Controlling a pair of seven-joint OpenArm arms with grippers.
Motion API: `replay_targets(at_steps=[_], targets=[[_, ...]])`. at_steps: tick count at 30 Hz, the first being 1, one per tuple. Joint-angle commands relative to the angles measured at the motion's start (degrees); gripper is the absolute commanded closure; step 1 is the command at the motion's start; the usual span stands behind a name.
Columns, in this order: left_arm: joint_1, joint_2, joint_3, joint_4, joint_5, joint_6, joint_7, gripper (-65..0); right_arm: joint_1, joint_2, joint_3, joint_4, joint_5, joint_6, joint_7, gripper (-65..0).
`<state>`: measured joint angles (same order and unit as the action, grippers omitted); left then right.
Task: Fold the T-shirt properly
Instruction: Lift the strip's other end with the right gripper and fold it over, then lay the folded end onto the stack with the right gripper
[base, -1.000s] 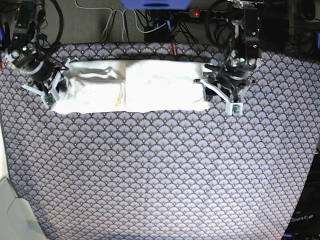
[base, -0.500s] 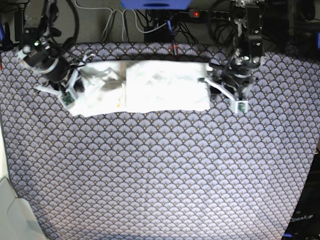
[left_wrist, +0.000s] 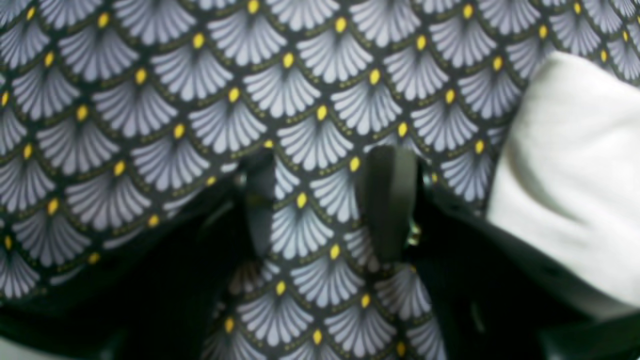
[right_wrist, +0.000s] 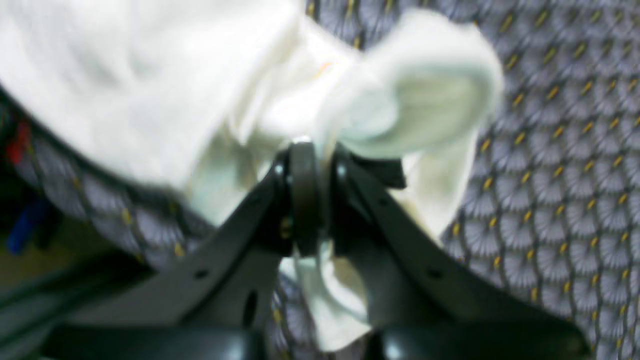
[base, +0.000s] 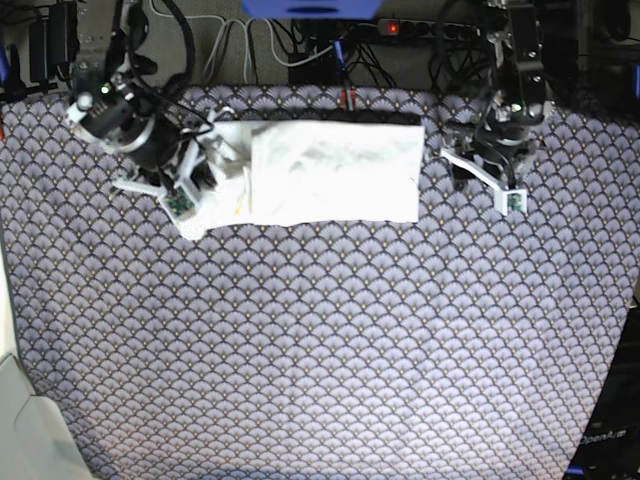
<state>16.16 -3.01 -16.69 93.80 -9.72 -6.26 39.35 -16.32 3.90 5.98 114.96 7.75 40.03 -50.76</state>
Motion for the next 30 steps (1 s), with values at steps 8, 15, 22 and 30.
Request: replay_targets(at_steps=[8,15,22,30], targets=[[0.9,-0.4,-1.2,0.9,-0.1,-0.1,0.2,-30.2,3.4,-0.4,-8.7,1.1,0.9,0.0,-1.9,0.0],[1.2,-0.4,-1.3,1.8,-0.1,-0.1,0.2,-30.1,4.9,-5.5,-16.7,0.8,0.7,-2.6,-2.6,0.0],[3.7,0.1,-1.3,8.5,-0.1,0.0,0.2,-30.1,7.7,-5.9,-26.7,-2.1,0.7,-9.7,-2.3,0.0],[6.0,0.1,-4.7,10.2,-0.2,-0.1,0.2,-30.3,9.4,-6.1,-31.3,-6.6,0.8,-11.6,-2.0,0.0]])
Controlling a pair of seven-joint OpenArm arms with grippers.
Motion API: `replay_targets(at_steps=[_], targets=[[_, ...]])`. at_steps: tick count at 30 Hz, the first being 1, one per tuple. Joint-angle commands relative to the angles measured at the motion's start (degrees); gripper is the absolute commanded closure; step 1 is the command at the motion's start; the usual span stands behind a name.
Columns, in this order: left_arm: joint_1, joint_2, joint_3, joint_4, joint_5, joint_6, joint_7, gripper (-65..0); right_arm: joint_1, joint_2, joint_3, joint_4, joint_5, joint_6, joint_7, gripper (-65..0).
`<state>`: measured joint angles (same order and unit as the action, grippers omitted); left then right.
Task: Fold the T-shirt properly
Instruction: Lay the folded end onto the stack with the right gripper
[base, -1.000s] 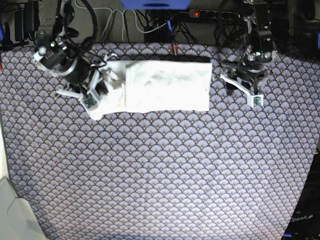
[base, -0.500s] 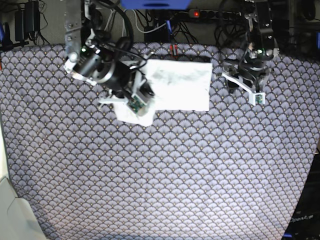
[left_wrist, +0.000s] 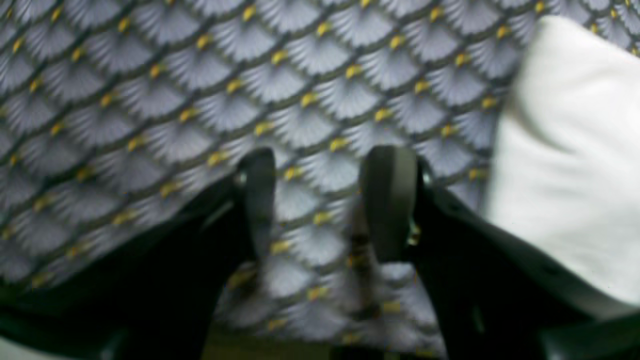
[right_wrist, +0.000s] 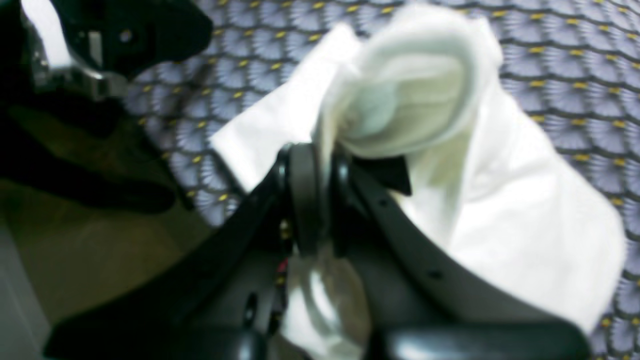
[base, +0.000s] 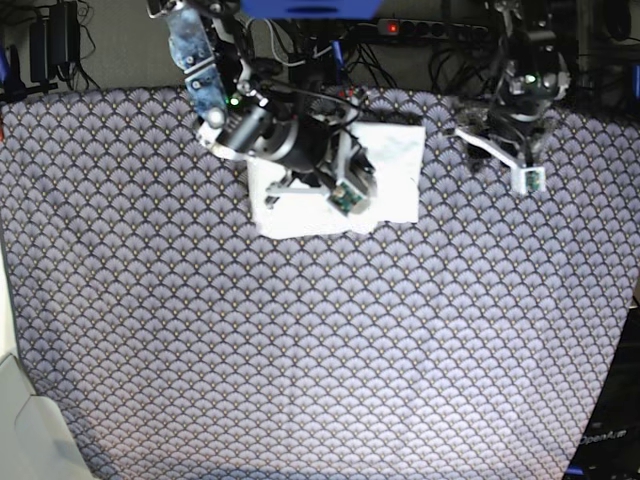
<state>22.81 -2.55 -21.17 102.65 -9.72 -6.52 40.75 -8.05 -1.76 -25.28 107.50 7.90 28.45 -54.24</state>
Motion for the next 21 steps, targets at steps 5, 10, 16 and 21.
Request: replay_targets(at_steps=[5,10,16,21], targets=[[-0.4,-0.7,-3.2,1.2,-0.4,0.1,-1.2,-30.3,2.2,-1.9,0.1,-3.9,0.7,0.0,1.4,0.0],[-0.3,-0.8,-8.3,1.2,-6.2,0.1,-1.2,-30.3,3.7,-3.3,-0.2,-5.6,0.7,0.0,1.4,0.0],[0.9,-3.4,-10.2,1.0,-10.5,0.1,-1.2,-30.3,4.7,-3.6,-3.2,-6.9,0.7,0.0,1.2,-4.6],[1.7,-4.7,-10.5,1.1,-11.9,0.1,-1.2,-30.3,5.3,-4.8,-3.2,-10.1,0.7,0.0,0.9,-18.8]])
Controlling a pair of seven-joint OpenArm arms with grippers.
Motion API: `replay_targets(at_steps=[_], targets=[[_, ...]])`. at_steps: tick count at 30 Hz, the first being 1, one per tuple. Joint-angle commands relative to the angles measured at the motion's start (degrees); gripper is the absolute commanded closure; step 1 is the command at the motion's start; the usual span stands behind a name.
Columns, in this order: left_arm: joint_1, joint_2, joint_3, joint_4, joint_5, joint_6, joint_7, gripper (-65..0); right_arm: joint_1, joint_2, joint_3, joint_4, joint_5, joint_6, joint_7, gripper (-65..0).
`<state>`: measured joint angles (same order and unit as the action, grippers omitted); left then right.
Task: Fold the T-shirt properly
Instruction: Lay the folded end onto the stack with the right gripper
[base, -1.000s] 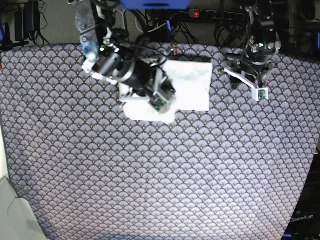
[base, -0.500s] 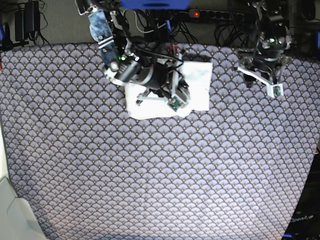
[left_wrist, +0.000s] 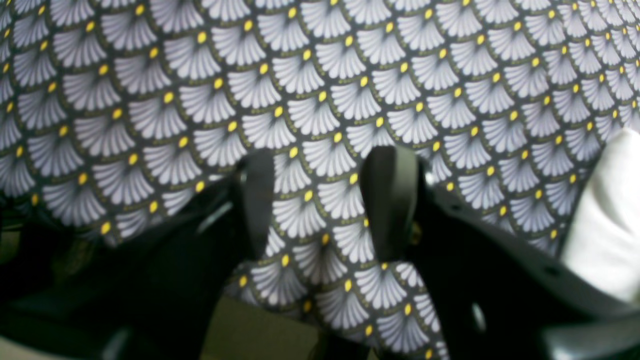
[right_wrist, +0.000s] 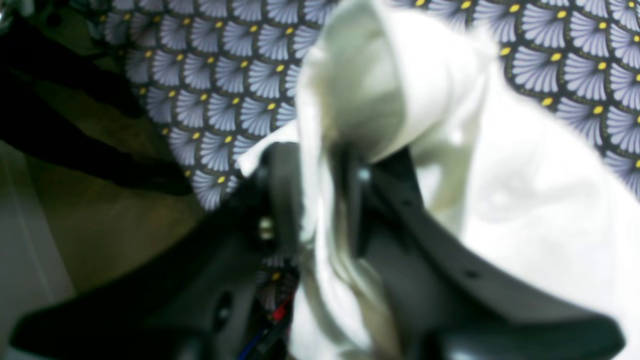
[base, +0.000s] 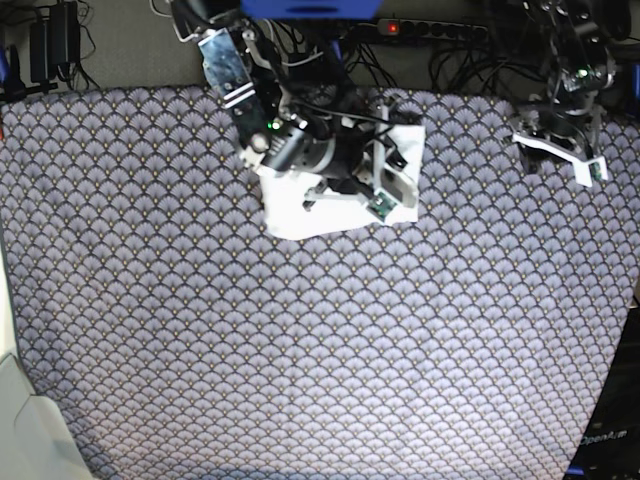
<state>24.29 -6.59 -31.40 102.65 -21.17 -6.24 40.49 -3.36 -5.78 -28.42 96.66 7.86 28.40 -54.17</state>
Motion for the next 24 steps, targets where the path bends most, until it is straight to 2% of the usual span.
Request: replay_targets(at_steps=[1,7,12,16,20,22,24], targets=[[0.2,-0.8,-0.3,1.1,-0.6,-0.2,-1.0,-30.3,0.6,-1.1,-0.1,0.5,0.7,0.0,0.9,-20.6],[0.3,-0.8,-0.3,0.8,-0.9,-0.2,-1.0,-30.3,0.8,-1.9,-1.2,1.5,0.8,0.1,0.9,-28.9],[0.6,-0.8,0.0,0.8,-0.9,-0.2,-1.0,-30.3,0.8,-1.6,-9.2,7.6,0.8,0.1,0.9,-29.5],[0.7,-1.0,-0.2,0.8,-0.9,-0.2,-1.0,-30.3,0.5,-0.8,-9.9,11.5,0.6,0.1,1.4,-29.0],[1.5,-1.1,-0.3,0.7,-0.9,-0.2,-1.0,-30.3,0.8,2.7,-9.6,12.1,0.5,0.1,1.5,-20.7],[1.5,-1.1,-0.3,0.7,-0.8,-0.2,-1.0,-30.3,0.8,4.1,-7.9,12.1,0.5,0.1,1.5,-13.1],[1.5,-1.1,-0.3,0.9,-0.8,-0.2,-1.0,-30.2,0.5,4.5,-5.2,12.1,0.5,0.1,1.5,-2.7]])
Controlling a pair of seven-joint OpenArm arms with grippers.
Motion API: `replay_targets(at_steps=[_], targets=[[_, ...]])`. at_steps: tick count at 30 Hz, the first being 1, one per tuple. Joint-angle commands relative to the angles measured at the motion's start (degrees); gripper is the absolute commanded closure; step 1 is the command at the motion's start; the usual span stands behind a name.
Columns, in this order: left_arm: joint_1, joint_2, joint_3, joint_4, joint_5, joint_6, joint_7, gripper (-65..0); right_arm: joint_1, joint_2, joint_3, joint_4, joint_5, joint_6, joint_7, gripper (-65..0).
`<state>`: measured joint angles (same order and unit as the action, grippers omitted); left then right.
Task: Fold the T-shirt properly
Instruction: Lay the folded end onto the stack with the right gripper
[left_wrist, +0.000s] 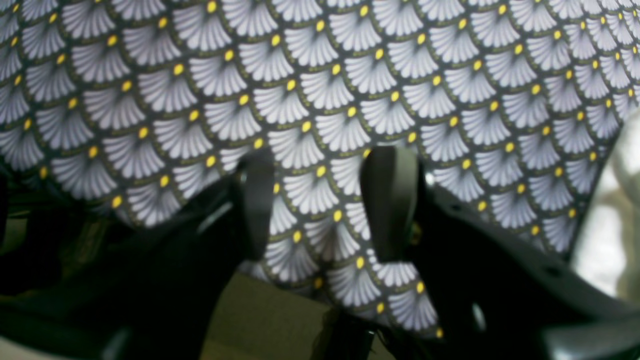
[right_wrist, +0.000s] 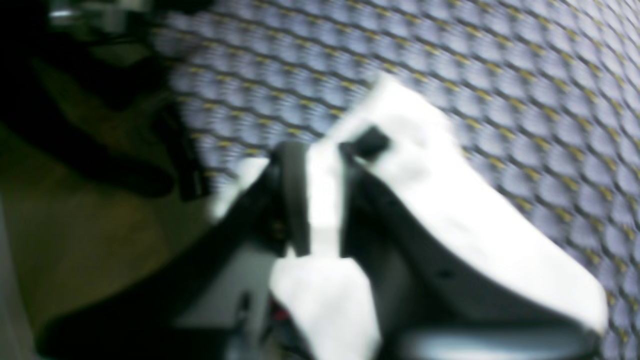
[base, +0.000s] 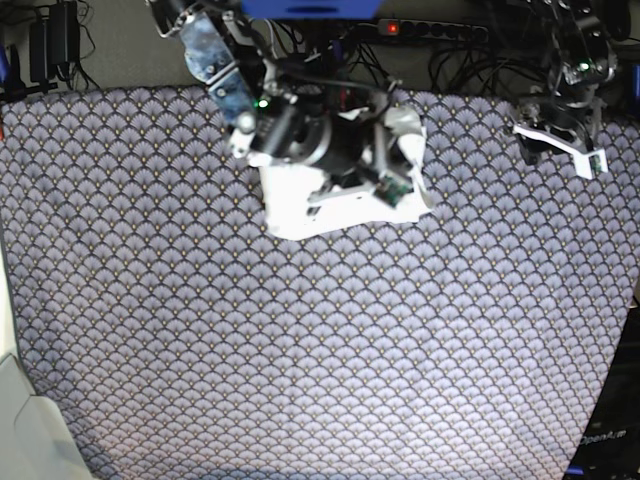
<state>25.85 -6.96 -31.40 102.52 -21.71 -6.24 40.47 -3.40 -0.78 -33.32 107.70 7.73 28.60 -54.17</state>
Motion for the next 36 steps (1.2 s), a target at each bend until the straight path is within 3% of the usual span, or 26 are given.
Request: replay_targets(at_steps=[1,11,18,27,36], targets=[[0.1,-0.7,-0.3,0.9,-0.2,-0.2,-1.0,-30.1,0.3,-0.4,1.2,1.1,0.7,-0.1,1.4,0.0],[0.2,-0.4,-0.3,1.3,-0.3,-0.2,-1.0,-29.8,-0.8,0.4,3.3,-0.3,0.8,-0.1,1.5,0.0],[2.5,-0.6,-0.4,2.7,-0.3,-0.2,-1.0,-29.8,2.0,-3.2,3.2,-7.5,0.9,-0.1,1.6,0.0],[4.8,-0.2,-5.7,5.4,-0.3,-0.2,-1.0,-29.8,2.7,-5.8,3.0,-18.3,0.9,-0.1,11.8,0.0],[7.6,-0.2,-6.4,5.7,-0.3,-0.2,-1.0,-29.8,9.7,-7.3,3.1,-26.3,0.9,-0.1,12.8,0.0]])
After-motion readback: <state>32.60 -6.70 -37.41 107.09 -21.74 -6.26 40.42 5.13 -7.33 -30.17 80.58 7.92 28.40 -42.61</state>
